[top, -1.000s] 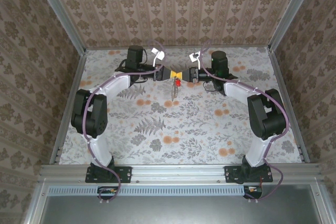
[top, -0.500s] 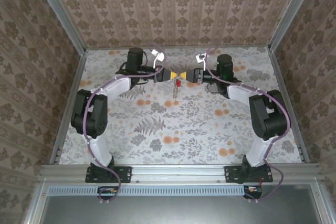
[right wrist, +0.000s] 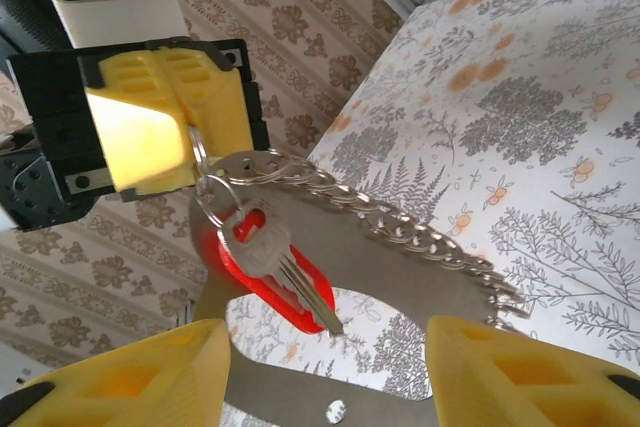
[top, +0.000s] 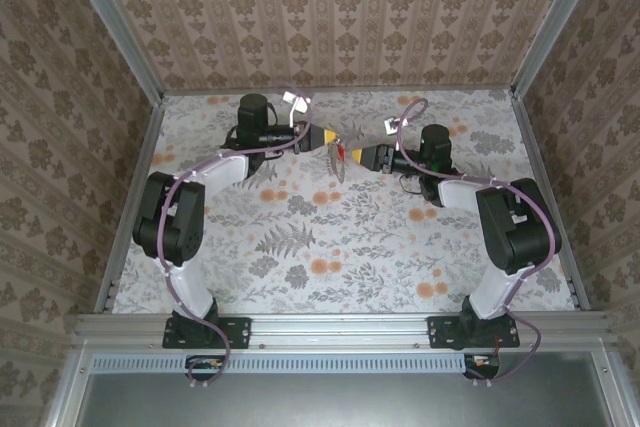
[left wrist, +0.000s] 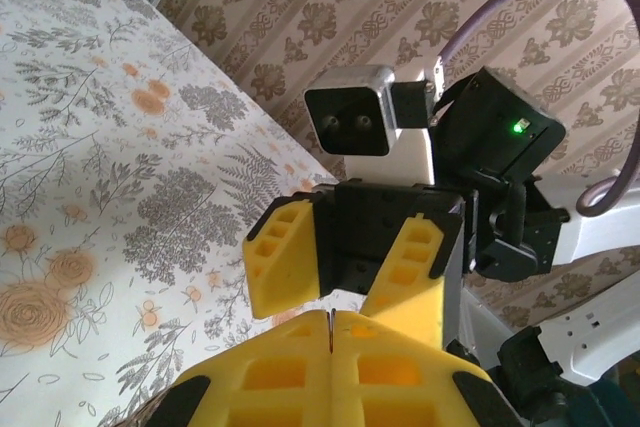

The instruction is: Put the keys on the keyring

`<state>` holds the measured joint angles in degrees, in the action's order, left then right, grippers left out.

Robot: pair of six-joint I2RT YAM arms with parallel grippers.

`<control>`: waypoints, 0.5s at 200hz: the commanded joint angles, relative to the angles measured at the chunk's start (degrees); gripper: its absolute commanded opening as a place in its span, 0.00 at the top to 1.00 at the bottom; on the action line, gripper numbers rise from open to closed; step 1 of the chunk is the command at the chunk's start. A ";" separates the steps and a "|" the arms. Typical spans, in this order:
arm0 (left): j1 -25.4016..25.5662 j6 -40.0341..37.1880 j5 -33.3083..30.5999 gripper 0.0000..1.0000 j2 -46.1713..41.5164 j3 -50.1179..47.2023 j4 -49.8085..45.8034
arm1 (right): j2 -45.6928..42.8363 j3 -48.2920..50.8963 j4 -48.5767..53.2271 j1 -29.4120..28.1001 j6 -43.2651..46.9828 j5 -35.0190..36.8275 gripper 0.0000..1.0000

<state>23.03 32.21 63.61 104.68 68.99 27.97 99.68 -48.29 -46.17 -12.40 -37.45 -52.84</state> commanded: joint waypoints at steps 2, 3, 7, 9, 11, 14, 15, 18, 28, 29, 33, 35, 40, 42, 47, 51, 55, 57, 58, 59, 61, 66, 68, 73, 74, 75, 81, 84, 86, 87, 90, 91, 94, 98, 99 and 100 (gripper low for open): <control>0.62 1.83 0.63 1.00 -2.69 -0.33 4.02 | -1.89 0.63 -3.49 -0.94 1.47 2.46 0.43; 0.62 1.82 0.63 1.00 -2.71 -0.34 4.07 | -1.92 0.60 -3.49 -0.99 1.53 2.56 0.43; 0.66 1.86 0.63 1.00 -2.65 -0.33 4.07 | -1.93 0.49 -3.33 -1.19 1.69 2.71 0.42; 0.69 1.89 0.63 1.00 -2.60 -0.34 4.08 | -1.88 0.48 -3.27 -1.21 1.77 2.80 0.42; 0.70 1.89 0.68 1.00 -2.63 -0.35 4.08 | -1.93 0.48 -3.19 -1.33 1.90 2.89 0.42; 0.70 1.92 0.64 1.00 -2.64 -0.32 4.13 | -1.94 0.41 -3.00 -1.49 2.08 3.10 0.42; 0.70 1.95 0.68 1.00 -2.64 -0.33 4.12 | -1.94 0.40 -2.93 -1.48 2.10 3.18 0.42; 0.70 1.98 0.72 1.00 -2.64 -0.35 4.18 | -1.90 0.36 -2.69 -1.68 2.38 3.50 0.42; 0.84 2.14 0.72 1.00 -2.56 -0.24 4.33 | -1.94 0.07 -1.97 -2.29 3.10 4.28 0.42; 0.90 2.15 0.72 1.00 -2.56 -0.25 4.36 | -1.94 0.06 -1.89 -2.33 3.18 4.39 0.42; 0.88 2.17 0.74 1.00 -2.56 -0.25 4.35 | -1.89 -0.04 -1.70 -2.62 3.40 4.64 0.42; 0.88 2.23 0.73 1.00 -2.56 -0.22 4.30 | -1.86 -0.11 -1.61 -2.71 3.47 4.73 0.42; 0.88 2.29 0.74 1.00 -2.55 -0.13 4.32 | -1.76 -0.26 -1.55 -2.97 3.61 4.75 0.42; 0.95 2.32 0.73 1.00 -2.55 -0.05 4.30 | -1.77 -0.34 -1.55 -3.08 3.68 4.76 0.42; 0.97 2.39 0.81 1.00 -2.55 -0.02 4.30 | -1.65 -0.55 -1.40 -3.42 3.83 4.89 0.42; 1.03 2.46 0.81 1.00 -2.56 0.05 4.29 | -1.57 -0.65 -1.26 -3.54 3.90 5.05 0.42; 1.05 2.51 0.89 1.00 -2.51 0.17 4.29 | -1.59 -0.81 -1.00 -3.79 4.16 5.18 0.42; 1.06 2.58 0.90 1.00 -2.54 0.18 4.29 | -1.59 -0.90 -0.91 -3.84 4.32 5.24 0.42; 1.10 2.59 0.90 1.00 -2.55 0.18 4.29 | -1.64 -0.91 -0.83 -3.94 4.36 5.27 0.42; 1.12 2.59 0.90 1.00 -2.55 0.18 4.29 | -1.66 -0.96 -0.75 -3.98 4.38 5.32 0.42; 1.07 2.60 0.90 1.00 -2.55 0.22 4.29 | -1.63 -1.04 -0.63 -4.06 4.47 5.36 0.42; 1.12 2.68 0.90 1.00 -2.55 0.22 4.29 | -1.60 -1.25 -0.28 -4.34 4.78 5.38 0.42; 1.07 2.68 0.90 1.00 -2.55 0.23 4.29 | -1.59 -1.34 -0.01 -4.43 4.90 5.46 0.42; 1.15 2.62 0.94 1.00 -2.55 0.29 4.28 | -1.70 -1.49 0.17 -4.55 5.20 5.61 0.42; 1.15 2.65 0.96 1.00 -2.55 0.32 4.29 | -1.71 -1.53 0.31 -4.67 5.26 5.68 0.42; 1.15 2.67 0.97 1.00 -2.55 0.29 4.29 | -1.71 -1.53 0.31 -4.67 5.26 5.68 0.42; 1.20 2.77 0.91 1.00 -2.53 0.35 4.29 | -1.75 -1.71 0.65 -4.86 5.51 5.88 0.42; 1.17 2.75 0.90 1.00 -2.55 0.28 4.29 | -1.82 -1.76 0.77 -4.95 5.58 5.97 0.42; 1.26 2.77 0.90 1.00 -2.55 0.27 4.29 | -1.83 -1.84 0.81 -4.99 5.64 5.99 0.42; 1.29 2.77 0.94 1.00 -2.55 0.27 4.29 | -1.84 -1.87 0.81 -4.99 5.68 6.03 0.42; 1.24 2.77 0.98 1.00 -2.55 0.27 4.29 | -1.85 -1.92 0.90 -5.00 5.72 6.12 0.42; 1.28 2.77 0.98 1.00 -2.55 0.27 4.29 | -1.86 -1.91 0.90 -5.04 5.72 6.14 0.42; 1.26 2.84 0.98 1.00 -2.58 0.31 4.33 | -1.86 -2.13 1.00 -5.08 5.80 6.23 0.42; 1.34 2.86 0.98 1.00 -2.56 0.29 4.37 | -1.83 -2.23 1.07 -5.08 5.81 6.38 0.42; 1.33 2.86 0.98 1.00 -2.56 0.28 4.37 | -1.83 -2.23 1.07 -5.08 5.81 6.38 0.42; 1.32 2.86 0.98 1.00 -2.56 0.27 4.38 | -1.80 -2.23 1.08 -5.08 5.81 6.41 0.42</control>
<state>23.99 34.13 63.61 104.60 68.99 30.04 99.68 -48.47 -45.87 -17.08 -33.85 -48.07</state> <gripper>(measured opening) 0.054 0.579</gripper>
